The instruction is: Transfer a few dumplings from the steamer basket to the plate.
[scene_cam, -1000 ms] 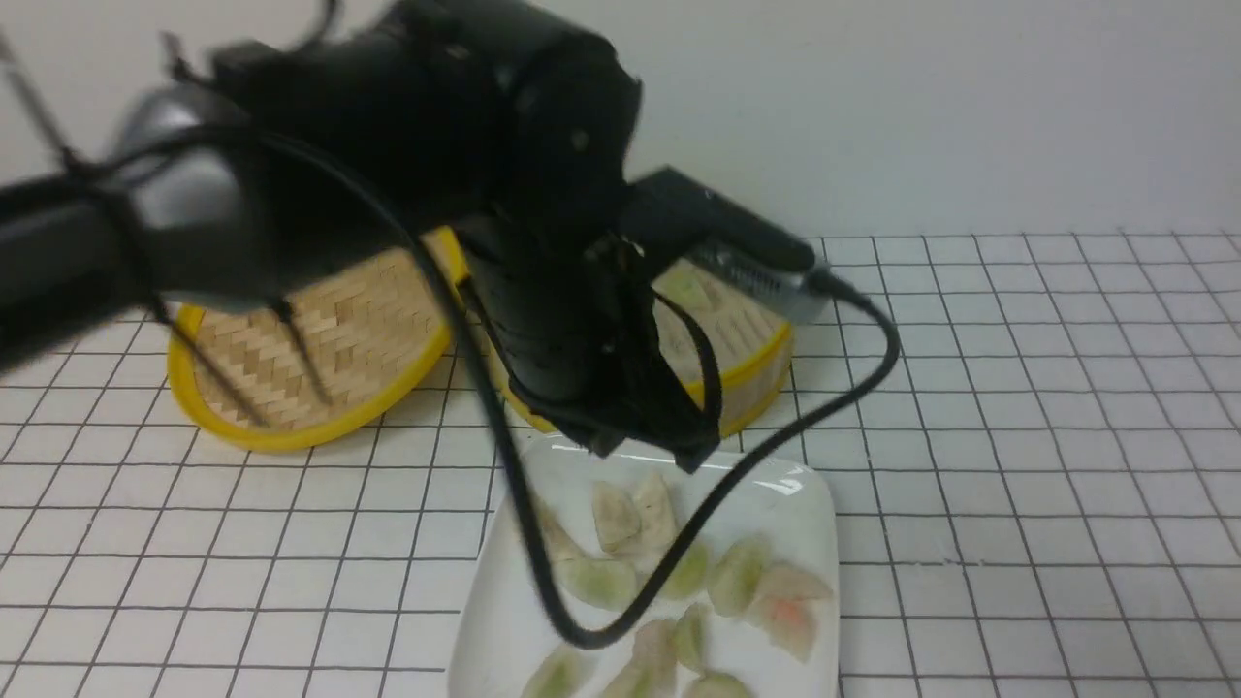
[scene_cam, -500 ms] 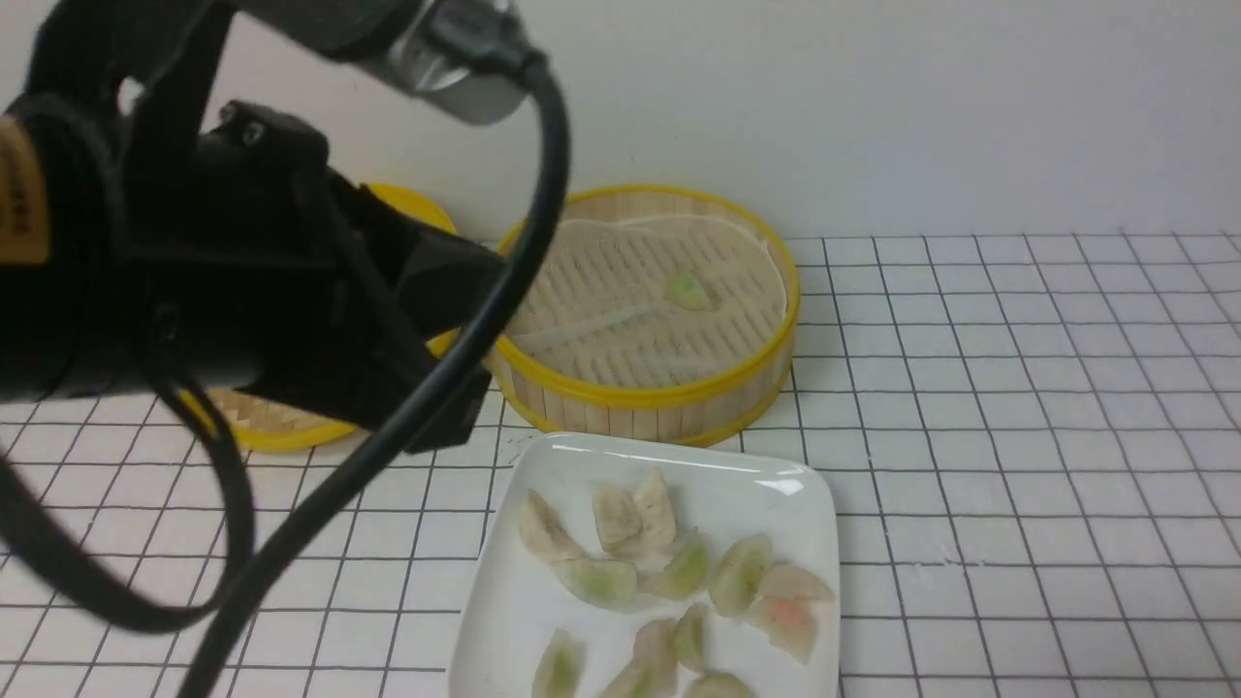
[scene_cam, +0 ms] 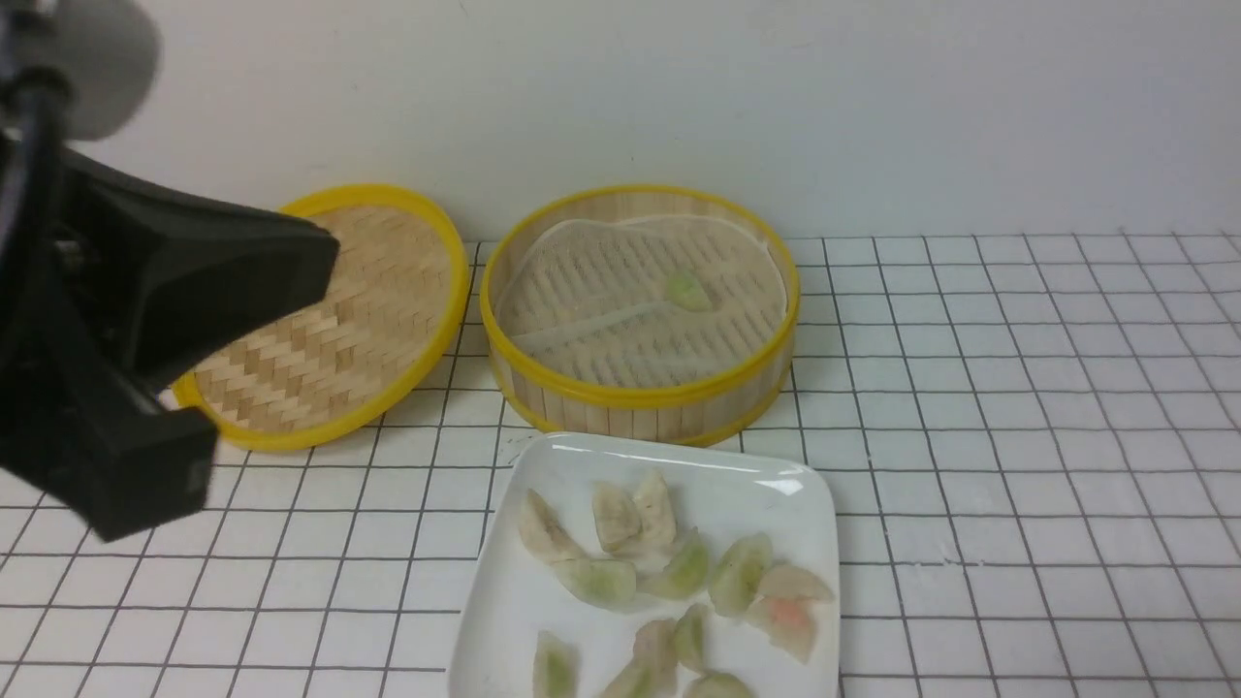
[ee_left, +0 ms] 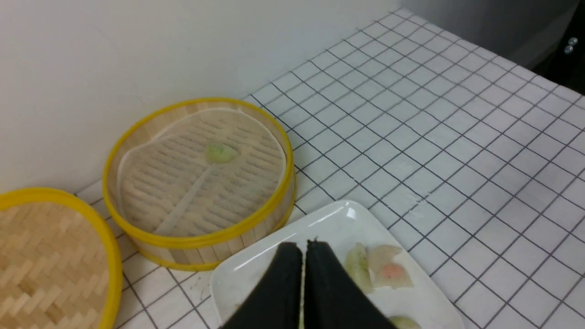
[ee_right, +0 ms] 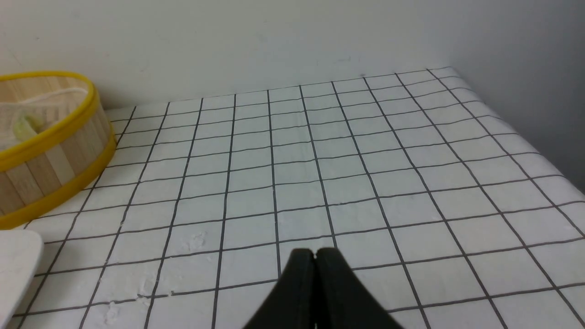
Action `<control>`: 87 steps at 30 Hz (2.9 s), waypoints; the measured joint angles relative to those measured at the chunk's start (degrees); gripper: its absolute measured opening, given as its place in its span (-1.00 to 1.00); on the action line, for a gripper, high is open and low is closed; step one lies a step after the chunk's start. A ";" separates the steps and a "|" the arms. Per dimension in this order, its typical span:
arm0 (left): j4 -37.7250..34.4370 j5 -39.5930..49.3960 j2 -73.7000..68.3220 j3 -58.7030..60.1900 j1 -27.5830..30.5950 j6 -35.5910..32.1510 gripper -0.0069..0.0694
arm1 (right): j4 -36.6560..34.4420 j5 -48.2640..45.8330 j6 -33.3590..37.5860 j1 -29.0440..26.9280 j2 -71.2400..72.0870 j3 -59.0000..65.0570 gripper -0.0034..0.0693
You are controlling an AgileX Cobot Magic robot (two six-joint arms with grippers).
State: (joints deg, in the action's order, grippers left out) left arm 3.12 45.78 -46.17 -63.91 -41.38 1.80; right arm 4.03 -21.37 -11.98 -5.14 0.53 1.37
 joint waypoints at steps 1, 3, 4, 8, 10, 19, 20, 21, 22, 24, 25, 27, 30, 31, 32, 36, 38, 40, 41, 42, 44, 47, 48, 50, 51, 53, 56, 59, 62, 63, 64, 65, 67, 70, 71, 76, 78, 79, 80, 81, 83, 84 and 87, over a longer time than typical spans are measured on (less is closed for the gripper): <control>0.81 0.12 0.63 0.13 0.00 0.38 -0.83 | 0.00 0.00 0.00 0.00 0.00 0.00 -0.95; 3.41 0.04 2.89 1.16 0.00 1.43 -0.83 | 0.00 0.00 0.00 0.00 0.00 0.00 -0.95; 4.84 -0.29 4.30 2.33 0.00 2.04 -0.83 | 0.00 0.00 0.00 0.00 0.00 0.00 -0.95; 5.27 -4.33 12.41 11.25 4.14 2.80 -0.83 | 0.00 0.00 0.00 0.00 0.00 0.00 -0.95; 3.61 -6.86 17.74 17.70 9.24 2.71 -0.83 | 0.00 0.00 0.00 0.00 0.00 0.00 -0.95; -4.76 -21.71 39.27 52.15 33.80 -5.15 -0.83 | 0.00 0.00 0.00 0.00 0.00 0.00 -0.95; -5.41 -22.87 40.91 55.45 35.30 -5.25 -0.83 | 0.00 0.00 0.00 0.00 0.00 0.00 -0.95; -5.93 -24.18 42.81 58.41 36.89 -5.40 -0.83 | 0.00 0.00 0.00 0.00 0.00 0.00 -0.95; -6.15 -24.95 44.14 60.49 38.16 -5.46 -0.83 | 0.00 0.00 0.00 0.00 0.00 0.00 -0.95; -6.56 -25.75 46.22 64.01 39.77 -5.46 -0.83 | 0.00 0.00 0.00 0.00 0.00 0.00 -0.95; -6.70 -25.44 46.53 65.09 40.30 -5.46 -0.83 | 0.00 0.00 0.00 0.00 0.00 0.00 -0.95; -6.85 -24.80 46.76 65.41 40.57 -5.46 -0.83 | 0.00 -0.06 0.00 0.00 0.00 0.00 -0.95; -6.91 -23.86 46.76 65.47 40.67 -5.51 -0.83 | 0.00 -0.06 0.00 0.00 0.00 0.00 -0.95; -6.95 -23.86 46.76 65.47 40.67 -5.56 -0.83 | 0.00 -0.06 0.00 0.00 0.00 0.00 -0.95; -6.97 -23.86 46.76 65.47 40.67 -5.56 -0.83 | 0.00 -0.06 0.00 0.00 0.00 0.00 -0.95; -7.08 -23.86 46.76 65.47 40.67 -5.63 -0.83 | 0.00 -0.11 0.00 0.00 0.00 0.00 -0.95; -7.08 -23.86 46.76 65.47 40.67 -5.63 -0.83 | 0.00 -0.11 0.00 0.00 0.00 0.00 -0.95; -7.08 -23.86 46.76 65.47 40.67 -5.63 -0.83 | 0.00 -0.11 0.00 0.00 0.00 0.00 -0.95; -7.08 -23.86 46.76 65.47 40.67 -5.63 -0.83 | 0.00 -0.11 0.00 0.00 0.00 0.00 -0.95; -7.08 -23.86 46.76 65.47 40.67 -5.63 -0.83 | 0.00 -0.11 0.00 0.00 0.00 0.00 -0.95; -7.08 -23.86 46.76 65.47 40.67 -5.63 -0.83 | 0.00 -0.11 0.00 0.00 0.00 0.00 -0.95; -7.08 -23.86 46.76 65.47 40.67 -5.63 -0.83 | 0.00 -0.11 0.00 0.00 0.00 0.00 -0.95; -7.08 -23.86 46.76 65.47 40.67 -5.68 -0.83 | 0.00 -0.11 0.00 0.00 0.00 0.00 -0.95; -7.08 -23.86 46.76 65.47 40.67 -5.68 -0.83 | 0.00 -0.11 0.00 0.00 0.00 0.00 -0.95; -7.08 -23.86 46.76 65.47 40.67 -5.68 -0.83 | 0.00 -0.11 0.00 0.00 0.00 0.00 -0.95; -7.08 -23.86 46.76 65.47 40.67 -5.68 -0.83 | 0.00 -0.11 0.00 0.00 0.00 0.00 -0.95; -7.08 -23.86 46.76 65.47 40.67 -5.68 -0.83 | 0.00 -0.11 0.00 0.00 0.00 0.00 -0.95; -7.08 -23.86 46.76 65.47 40.67 -5.68 -0.83 | 0.00 -0.11 0.00 0.00 0.00 0.00 -0.95; -7.08 -23.86 46.76 65.47 40.67 -5.68 -0.83 | 0.00 -0.11 0.00 0.00 0.00 0.00 -0.95; -7.08 -23.86 46.76 65.47 40.67 -5.68 -0.83 | 0.00 -0.11 0.00 0.00 0.00 0.00 -0.95; -7.08 -23.86 46.76 65.47 40.67 -5.68 -0.83 | 0.00 -0.11 0.00 0.00 0.00 0.00 -0.95; -7.08 -23.86 46.76 65.47 40.67 -5.68 -0.83 | 0.00 -0.11 0.00 0.00 0.00 0.00 -0.95; -7.08 -23.86 46.76 65.47 40.67 -5.68 -0.83 | 0.00 -0.11 0.00 0.00 0.00 0.00 -0.95; -7.08 -23.86 46.76 65.47 40.67 -5.68 -0.83 | 0.00 -0.11 0.00 0.00 0.00 0.00 -0.95; -7.08 -23.86 46.76 65.47 40.67 -5.68 -0.83 | 0.00 -0.11 0.00 0.00 0.00 0.00 -0.95; -7.08 -23.86 46.76 65.47 40.67 -5.68 -0.83 | 0.00 -0.11 0.00 0.00 0.00 0.00 -0.95; -7.08 -23.86 46.76 65.47 40.67 -5.68 -0.83 | 0.00 -0.11 0.00 0.00 0.00 0.00 -0.95; -7.08 -23.86 46.76 65.47 40.67 -5.68 -0.83 | 0.00 -0.11 0.00 0.00 0.00 0.00 -0.95; -7.08 -23.86 46.76 65.47 40.67 -5.68 -0.83 | 0.00 -0.11 0.00 0.00 0.00 0.00 -0.95; -7.08 -23.86 46.76 65.47 40.67 -5.68 -0.83 | 0.00 -0.11 0.00 0.00 0.00 0.00 -0.95; -7.08 -23.86 46.76 65.47 40.67 -5.68 -0.83 | 0.00 -0.11 0.00 0.00 0.00 0.00 -0.95; -7.08 -23.86 46.76 65.47 40.67 -5.68 -0.83 | 0.00 -0.11 0.00 0.00 0.00 0.00 -0.95; -7.08 -23.86 46.76 65.47 40.67 -5.68 -0.83 | 0.00 -0.11 0.00 0.00 0.00 0.00 -0.95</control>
State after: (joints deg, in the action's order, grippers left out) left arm -3.97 21.92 0.59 1.56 -0.71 -3.88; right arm 4.03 -21.47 -11.98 -5.14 0.53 1.37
